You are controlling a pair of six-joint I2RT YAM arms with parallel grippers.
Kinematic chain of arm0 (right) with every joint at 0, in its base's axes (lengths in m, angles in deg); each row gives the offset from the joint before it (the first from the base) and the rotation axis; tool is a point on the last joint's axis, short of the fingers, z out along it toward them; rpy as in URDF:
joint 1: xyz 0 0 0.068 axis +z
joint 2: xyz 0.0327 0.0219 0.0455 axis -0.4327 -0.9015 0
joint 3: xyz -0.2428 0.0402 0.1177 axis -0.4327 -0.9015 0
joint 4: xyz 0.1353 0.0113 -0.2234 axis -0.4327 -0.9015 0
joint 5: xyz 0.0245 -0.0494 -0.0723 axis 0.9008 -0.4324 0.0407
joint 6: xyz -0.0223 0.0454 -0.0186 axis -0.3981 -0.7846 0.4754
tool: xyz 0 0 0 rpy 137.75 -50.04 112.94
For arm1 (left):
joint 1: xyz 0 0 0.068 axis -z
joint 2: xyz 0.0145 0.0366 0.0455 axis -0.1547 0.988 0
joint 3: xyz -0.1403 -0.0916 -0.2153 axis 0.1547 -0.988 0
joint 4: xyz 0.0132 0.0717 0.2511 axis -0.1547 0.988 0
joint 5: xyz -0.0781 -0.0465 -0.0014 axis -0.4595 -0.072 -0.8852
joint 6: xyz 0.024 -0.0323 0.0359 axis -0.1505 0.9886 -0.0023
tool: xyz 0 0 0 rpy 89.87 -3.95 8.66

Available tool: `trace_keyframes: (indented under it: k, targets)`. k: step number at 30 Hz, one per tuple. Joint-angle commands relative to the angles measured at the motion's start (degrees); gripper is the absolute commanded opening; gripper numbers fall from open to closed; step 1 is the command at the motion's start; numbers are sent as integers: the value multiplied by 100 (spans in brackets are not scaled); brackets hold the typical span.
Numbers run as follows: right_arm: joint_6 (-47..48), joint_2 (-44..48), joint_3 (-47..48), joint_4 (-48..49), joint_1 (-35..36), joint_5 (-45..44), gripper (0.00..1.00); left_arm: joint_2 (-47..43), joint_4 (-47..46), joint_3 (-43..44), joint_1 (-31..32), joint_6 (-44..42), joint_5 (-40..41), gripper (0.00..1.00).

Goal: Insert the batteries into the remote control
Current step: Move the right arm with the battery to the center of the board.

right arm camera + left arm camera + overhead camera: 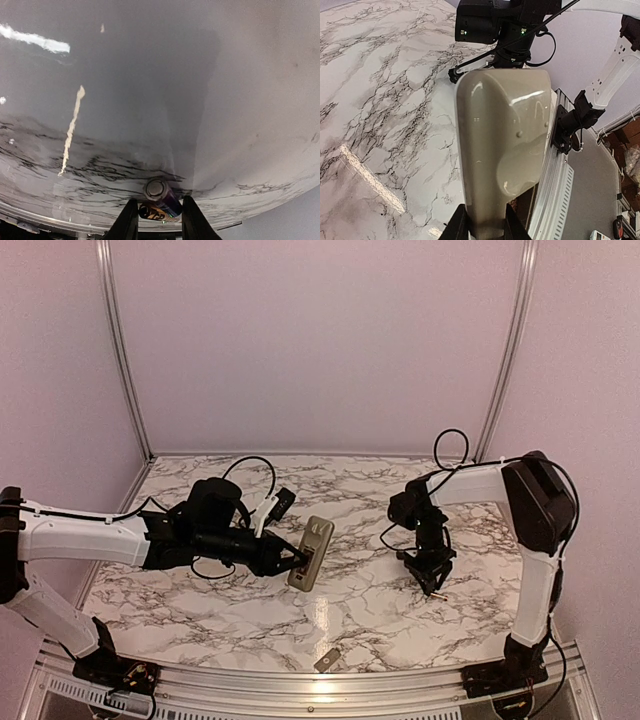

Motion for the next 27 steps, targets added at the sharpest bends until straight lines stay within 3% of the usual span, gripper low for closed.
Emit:
trace_keyframes:
  k: [1,27]
  targets:
    - [99,-599,-208,1287,171,260,27,-129,-18,-24,-54,-52,36,0]
    - [125,-1317,1222,1183,727,497,10,-569,-25,-166,-371,191,-4,0]
